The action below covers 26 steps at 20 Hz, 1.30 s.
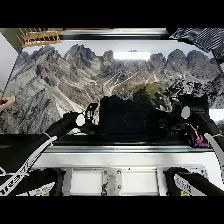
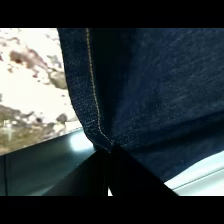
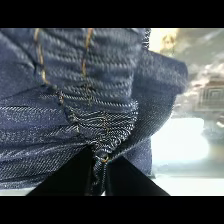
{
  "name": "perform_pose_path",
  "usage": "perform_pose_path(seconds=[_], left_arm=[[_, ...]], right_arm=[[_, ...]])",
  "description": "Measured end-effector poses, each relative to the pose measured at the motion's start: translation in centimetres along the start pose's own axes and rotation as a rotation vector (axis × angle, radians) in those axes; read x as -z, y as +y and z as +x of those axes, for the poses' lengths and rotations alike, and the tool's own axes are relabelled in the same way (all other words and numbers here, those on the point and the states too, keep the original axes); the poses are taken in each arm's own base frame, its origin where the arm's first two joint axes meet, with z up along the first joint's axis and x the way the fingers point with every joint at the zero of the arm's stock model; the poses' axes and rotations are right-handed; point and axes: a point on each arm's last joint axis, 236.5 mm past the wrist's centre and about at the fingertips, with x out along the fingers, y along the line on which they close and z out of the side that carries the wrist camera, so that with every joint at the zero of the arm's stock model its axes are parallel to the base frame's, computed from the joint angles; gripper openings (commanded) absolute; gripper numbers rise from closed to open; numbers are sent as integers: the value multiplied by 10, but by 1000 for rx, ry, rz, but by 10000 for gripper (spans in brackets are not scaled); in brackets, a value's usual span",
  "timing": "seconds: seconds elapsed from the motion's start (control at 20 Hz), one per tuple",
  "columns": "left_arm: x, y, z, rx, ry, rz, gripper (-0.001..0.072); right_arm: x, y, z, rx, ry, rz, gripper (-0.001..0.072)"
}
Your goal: Fold the clothes and pants, and hang the long-sleeved shirts on hangers.
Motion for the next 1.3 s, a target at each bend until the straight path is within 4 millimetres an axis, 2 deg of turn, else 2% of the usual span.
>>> perform_pose_path(seconds=[0.05,0.1,0.2,0.3,0.4,0.5,0.55,0.6,0.65,0.85,1.1,1.25,1.3], left_arm=[[-2,-2,-1,2,-4,4,502],[-6,-6,-6,10,-18,9,569],[-17,-14,-25,32,-57,14,569],[-29,-21,-53,60,-118,19,541],[-37,-24,-80,83,-178,19,540],[-42,-27,-102,101,-230,22,539],[-43,-28,-111,108,-250,24,388],[-44,-29,-117,114,-266,23,71],[-44,-29,-121,118,-274,23,8],[-46,-30,-129,125,-299,25,8],[-50,-31,-133,131,-320,26,8],[-51,-32,-133,132,-324,27,8],[-50,-32,-133,132,-324,27,8]], right_arm=[[1,1,0,-4,-1,-2,679],[-1,3,-2,-13,-7,-4,680],[-7,8,-16,-34,-32,-18,693],[-13,4,-39,-41,-69,-20,693],[-17,-11,-59,-40,-109,12,693],[-20,-32,-69,-42,-135,78,693],[-20,-41,-71,-54,-141,113,693],[-20,-48,-69,-80,-142,140,694],[-20,-53,-65,-115,-138,166,720],[-20,-51,-35,-290,-96,215,720],[-28,-28,3,-483,-38,247,719],[-34,-7,13,-583,-12,275,711],[-35,0,17,-602,-5,272,663]])
